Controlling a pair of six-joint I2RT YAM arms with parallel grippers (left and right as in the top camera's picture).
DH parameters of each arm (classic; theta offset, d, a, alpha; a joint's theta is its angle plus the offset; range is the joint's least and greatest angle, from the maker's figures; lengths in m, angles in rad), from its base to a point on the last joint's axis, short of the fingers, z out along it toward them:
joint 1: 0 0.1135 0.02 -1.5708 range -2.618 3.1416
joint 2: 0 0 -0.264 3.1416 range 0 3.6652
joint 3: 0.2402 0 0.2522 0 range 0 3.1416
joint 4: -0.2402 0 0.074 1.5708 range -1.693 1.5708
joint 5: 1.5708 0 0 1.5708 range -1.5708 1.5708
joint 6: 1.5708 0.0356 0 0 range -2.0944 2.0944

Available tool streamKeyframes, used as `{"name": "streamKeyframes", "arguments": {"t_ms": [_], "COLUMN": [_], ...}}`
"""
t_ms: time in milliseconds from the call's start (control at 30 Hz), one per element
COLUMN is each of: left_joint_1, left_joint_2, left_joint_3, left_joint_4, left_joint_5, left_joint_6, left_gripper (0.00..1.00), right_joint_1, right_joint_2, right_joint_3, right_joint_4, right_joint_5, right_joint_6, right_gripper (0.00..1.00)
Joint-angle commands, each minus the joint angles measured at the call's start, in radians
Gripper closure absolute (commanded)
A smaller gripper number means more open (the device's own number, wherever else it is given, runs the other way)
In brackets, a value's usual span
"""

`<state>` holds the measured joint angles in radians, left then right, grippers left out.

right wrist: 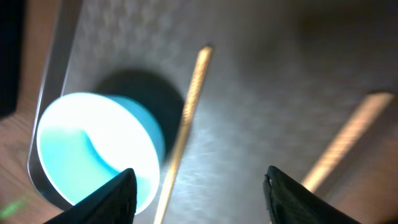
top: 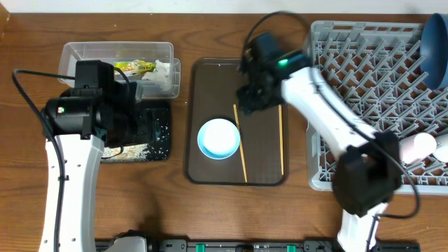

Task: Sort waste into correct bins and load items into the dishwasher rack
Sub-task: 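Move the right gripper to the light-blue bowl and grasp its rim, then lift the light-blue bowl and place it in the dish rack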

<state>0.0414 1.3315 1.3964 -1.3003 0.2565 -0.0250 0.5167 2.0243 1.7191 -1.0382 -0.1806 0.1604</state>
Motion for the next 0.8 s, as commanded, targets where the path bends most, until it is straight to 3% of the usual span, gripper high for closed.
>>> {"name": "streamKeyframes", "arguments": {"t_ms": [0, 333, 433, 533, 667, 767], "left_joint_1": [0.004, 0.004, 0.004, 0.004, 0.004, 0.004], "left_joint_2": [0.002, 0.002, 0.002, 0.002, 0.002, 0.002], "left_joint_3": [-0.002, -0.002, -0.002, -0.002, -0.002, -0.002], "left_joint_4": [-0.013, -0.020, -0.020, -0.021, -0.024, -0.024], "left_joint_5": [-0.127, -0.132, -0.131, -0.132, -0.132, -0.131], "left_joint_6": [-0.083, -0.086, -0.086, -0.085, -0.085, -0.085], "left_gripper": [0.38, 0.38, 0.38, 0.38, 0.38, 0.38], "right_joint_1": [0.039, 0.097, 0.111, 0.125, 0.132, 0.127], "right_joint_2": [0.053, 0.155, 0.169, 0.174, 0.174, 0.173], "right_joint_3": [-0.001, -0.001, -0.003, -0.007, -0.007, -0.006], "right_joint_4": [-0.013, -0.029, -0.027, -0.018, -0.010, -0.010], "right_joint_5": [-0.007, 0.071, 0.071, 0.072, 0.072, 0.072], "right_joint_6": [0.084, 0.124, 0.156, 0.161, 0.162, 0.161], "right_gripper": [0.41, 0.50, 0.59, 0.77, 0.95, 0.99]}}
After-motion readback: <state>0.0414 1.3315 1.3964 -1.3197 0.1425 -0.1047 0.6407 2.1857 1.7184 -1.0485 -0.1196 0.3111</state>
